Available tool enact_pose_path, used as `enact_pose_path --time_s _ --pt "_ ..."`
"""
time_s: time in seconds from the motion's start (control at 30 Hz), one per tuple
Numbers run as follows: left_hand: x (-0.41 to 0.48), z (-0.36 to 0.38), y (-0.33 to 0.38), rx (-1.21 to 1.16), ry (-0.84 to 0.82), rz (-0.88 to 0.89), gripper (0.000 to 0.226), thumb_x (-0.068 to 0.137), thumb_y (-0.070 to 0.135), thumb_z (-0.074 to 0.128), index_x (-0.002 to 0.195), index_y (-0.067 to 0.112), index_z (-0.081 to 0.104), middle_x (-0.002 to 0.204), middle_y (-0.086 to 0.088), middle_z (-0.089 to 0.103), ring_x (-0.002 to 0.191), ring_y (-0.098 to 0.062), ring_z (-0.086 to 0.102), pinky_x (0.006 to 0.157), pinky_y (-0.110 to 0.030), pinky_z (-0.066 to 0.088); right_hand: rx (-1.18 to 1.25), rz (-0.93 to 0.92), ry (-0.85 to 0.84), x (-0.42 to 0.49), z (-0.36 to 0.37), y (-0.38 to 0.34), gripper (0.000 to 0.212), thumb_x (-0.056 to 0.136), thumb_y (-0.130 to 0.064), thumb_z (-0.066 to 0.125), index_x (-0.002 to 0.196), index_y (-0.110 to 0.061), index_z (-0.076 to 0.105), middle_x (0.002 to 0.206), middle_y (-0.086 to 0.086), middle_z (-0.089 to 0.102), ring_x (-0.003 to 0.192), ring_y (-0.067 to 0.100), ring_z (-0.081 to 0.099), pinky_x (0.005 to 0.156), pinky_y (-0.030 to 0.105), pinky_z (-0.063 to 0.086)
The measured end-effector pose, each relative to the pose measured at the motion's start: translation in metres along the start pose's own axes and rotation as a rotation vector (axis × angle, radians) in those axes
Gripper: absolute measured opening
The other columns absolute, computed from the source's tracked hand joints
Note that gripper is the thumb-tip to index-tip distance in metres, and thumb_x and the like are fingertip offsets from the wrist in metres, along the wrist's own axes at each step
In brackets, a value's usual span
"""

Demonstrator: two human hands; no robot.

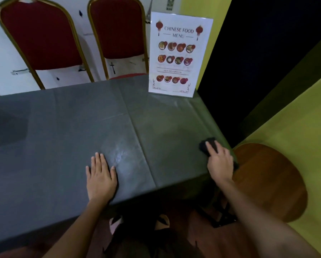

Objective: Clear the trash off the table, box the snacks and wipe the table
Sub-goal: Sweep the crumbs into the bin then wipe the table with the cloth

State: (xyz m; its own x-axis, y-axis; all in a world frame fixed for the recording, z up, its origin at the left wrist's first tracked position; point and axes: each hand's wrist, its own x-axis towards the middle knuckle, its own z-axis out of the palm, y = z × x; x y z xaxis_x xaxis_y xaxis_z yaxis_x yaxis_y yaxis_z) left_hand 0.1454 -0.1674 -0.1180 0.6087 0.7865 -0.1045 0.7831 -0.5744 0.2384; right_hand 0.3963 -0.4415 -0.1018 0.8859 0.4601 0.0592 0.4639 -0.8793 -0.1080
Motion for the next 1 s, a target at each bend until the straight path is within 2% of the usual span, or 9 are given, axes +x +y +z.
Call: enact_pose_path --time_s 0.1,0.17,0.3,0.47,0.53,0.63,0.8,0.9,1.0 --pt "-0.003 -0.004 -0.008 0.006 -0.015 -0.016 0.069 0.092 0.044 0.013 0.150 0.005 0.012 0.159 -0.011 0.008 0.147 -0.023 0.005 0.118 -0.041 0.002 0.076 0.261 0.009 -0.007 0.000 -0.009 0.053 0.084 -0.006 0.058 0.135 -0.020 0.054 0.139 0.015 0.049 0.114 0.040 0.046 0.089 0.048 0.041" --pt "-0.002 -0.008 -0.018 0.010 -0.018 -0.038 0.063 0.098 0.040 0.019 0.150 0.006 0.009 0.159 -0.010 0.006 0.148 -0.022 0.002 0.119 -0.042 0.001 0.085 0.183 0.010 -0.015 0.005 -0.035 0.055 0.082 -0.005 0.059 0.135 -0.020 0.054 0.138 0.015 0.050 0.110 0.038 0.049 0.085 0.046 0.044" --pt "0.001 -0.016 -0.047 0.019 -0.029 -0.072 0.061 0.098 0.038 0.019 0.151 0.009 0.011 0.160 -0.007 0.006 0.148 -0.022 0.003 0.118 -0.044 0.001 0.069 -0.423 -0.034 -0.057 0.019 -0.113 0.059 0.073 -0.013 0.055 0.131 -0.022 0.055 0.132 0.014 0.056 0.094 0.034 0.060 0.072 0.040 0.052" --pt "-0.001 -0.019 -0.072 0.058 -0.033 -0.052 0.070 0.088 0.045 0.008 0.149 0.016 0.026 0.157 -0.009 0.021 0.145 -0.028 0.018 0.115 -0.050 0.012 0.016 -1.224 -0.125 -0.075 0.026 -0.186 0.055 0.083 -0.025 0.048 0.137 -0.031 0.043 0.140 0.005 0.051 0.106 0.022 0.057 0.078 0.029 0.050" --pt "-0.001 -0.019 -0.073 0.048 -0.034 -0.056 0.065 0.090 0.041 0.015 0.146 0.013 0.034 0.153 -0.012 0.029 0.142 -0.031 0.027 0.113 -0.053 0.020 0.004 -1.212 -0.120 -0.035 0.035 -0.212 0.050 0.087 -0.025 0.044 0.136 -0.030 0.048 0.141 0.007 0.051 0.105 0.026 0.059 0.076 0.031 0.050" --pt "0.000 -0.015 -0.077 0.048 -0.028 -0.049 0.061 0.091 0.038 0.022 0.144 0.013 0.038 0.151 -0.012 0.034 0.140 -0.032 0.031 0.111 -0.053 0.025 0.014 -0.988 -0.076 0.039 0.035 -0.249 0.049 0.086 -0.022 0.040 0.131 -0.029 0.057 0.136 0.008 0.055 0.099 0.032 0.060 0.072 0.036 0.051" --pt "0.001 -0.015 -0.078 0.053 0.012 -0.032 0.059 0.090 0.038 0.026 0.144 0.018 0.038 0.151 -0.009 0.036 0.139 -0.029 0.033 0.110 -0.048 0.028 0.081 -0.718 -0.142 0.097 0.037 -0.305 0.058 0.090 -0.008 0.046 0.144 -0.028 0.039 0.151 0.005 0.035 0.123 0.034 0.041 0.094 0.047 0.038" --pt "0.004 -0.021 -0.086 0.050 0.039 0.005 0.057 0.090 0.041 0.030 0.143 0.020 0.040 0.148 -0.005 0.041 0.133 -0.027 0.039 0.102 -0.043 0.037 0.115 -0.774 -0.178 0.087 0.040 -0.318 0.054 0.091 -0.010 0.042 0.141 -0.030 0.044 0.150 0.003 0.038 0.122 0.033 0.042 0.096 0.046 0.038" --pt "0.005 -0.023 -0.094 0.062 0.042 0.028 0.056 0.093 0.037 0.028 0.143 0.016 0.039 0.148 -0.003 0.041 0.131 -0.022 0.036 0.101 -0.038 0.030 0.119 -0.992 -0.191 0.058 0.037 -0.300 0.055 0.083 -0.016 0.035 0.132 -0.030 0.056 0.141 0.005 0.051 0.107 0.033 0.055 0.081 0.041 0.047"
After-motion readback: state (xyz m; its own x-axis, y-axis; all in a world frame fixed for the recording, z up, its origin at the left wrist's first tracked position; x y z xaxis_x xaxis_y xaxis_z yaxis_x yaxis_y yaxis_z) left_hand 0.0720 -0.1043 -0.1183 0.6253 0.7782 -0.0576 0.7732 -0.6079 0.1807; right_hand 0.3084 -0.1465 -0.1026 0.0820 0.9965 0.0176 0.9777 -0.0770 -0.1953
